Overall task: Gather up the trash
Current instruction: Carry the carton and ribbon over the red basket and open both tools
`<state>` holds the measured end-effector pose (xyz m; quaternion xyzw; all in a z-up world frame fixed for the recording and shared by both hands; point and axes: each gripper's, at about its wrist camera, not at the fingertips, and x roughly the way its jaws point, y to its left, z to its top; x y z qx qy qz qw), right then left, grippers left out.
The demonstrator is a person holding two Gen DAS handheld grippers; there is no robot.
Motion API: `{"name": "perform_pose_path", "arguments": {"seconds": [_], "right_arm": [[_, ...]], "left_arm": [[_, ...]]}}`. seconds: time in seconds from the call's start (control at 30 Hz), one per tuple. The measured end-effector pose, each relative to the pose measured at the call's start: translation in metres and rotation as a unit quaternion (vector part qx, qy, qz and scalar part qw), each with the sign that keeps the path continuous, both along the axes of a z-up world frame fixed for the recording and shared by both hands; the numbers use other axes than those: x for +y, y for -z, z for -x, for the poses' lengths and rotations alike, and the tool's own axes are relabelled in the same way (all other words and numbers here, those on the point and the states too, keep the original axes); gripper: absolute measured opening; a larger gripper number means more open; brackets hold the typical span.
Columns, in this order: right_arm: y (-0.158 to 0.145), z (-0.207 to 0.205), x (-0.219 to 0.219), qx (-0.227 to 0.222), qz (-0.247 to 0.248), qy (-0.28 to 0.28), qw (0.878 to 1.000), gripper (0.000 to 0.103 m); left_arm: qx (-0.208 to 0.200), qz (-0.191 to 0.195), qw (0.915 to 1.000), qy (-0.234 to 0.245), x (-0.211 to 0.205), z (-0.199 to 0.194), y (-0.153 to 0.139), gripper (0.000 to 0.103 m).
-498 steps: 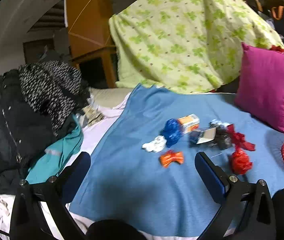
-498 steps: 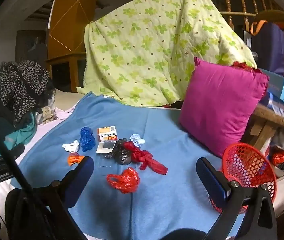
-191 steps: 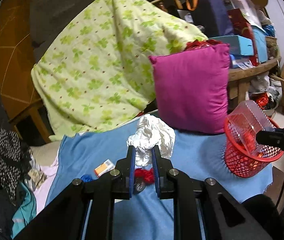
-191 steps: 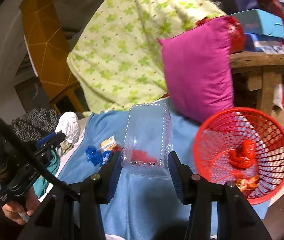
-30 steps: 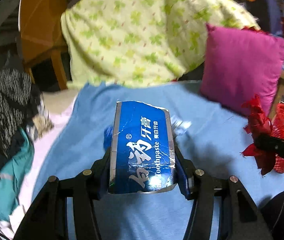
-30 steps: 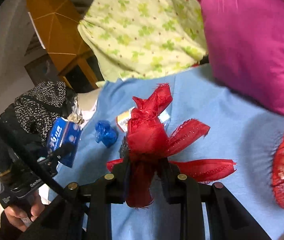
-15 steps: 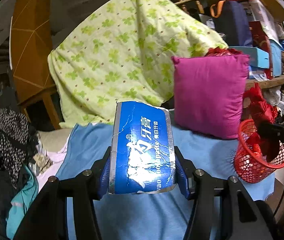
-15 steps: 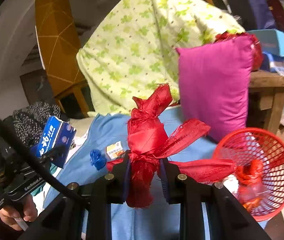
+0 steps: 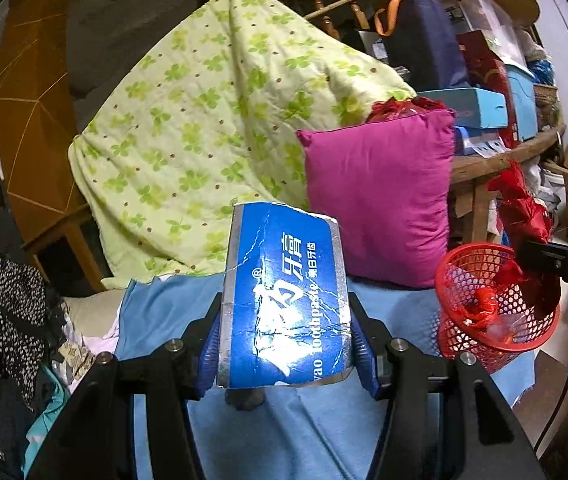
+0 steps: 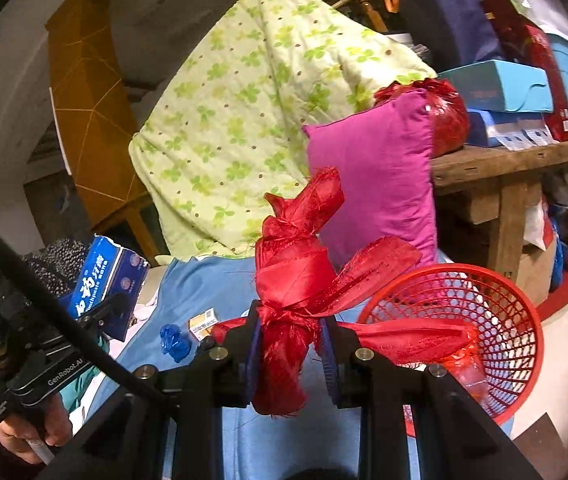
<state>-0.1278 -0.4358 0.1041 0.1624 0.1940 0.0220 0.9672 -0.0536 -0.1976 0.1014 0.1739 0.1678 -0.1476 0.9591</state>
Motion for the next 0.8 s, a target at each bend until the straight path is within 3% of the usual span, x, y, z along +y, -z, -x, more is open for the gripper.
{"name": "perform_pose_path", "arguments": {"seconds": [0.8], "right_arm": [[0.019, 0.031, -0.074, -0.012, -0.041, 0.063, 0.997, 0.028]], "left_arm": [[-0.008, -0.051, 0.9963, 0.069, -0.1, 0.014, 0.008, 0.058]]}}
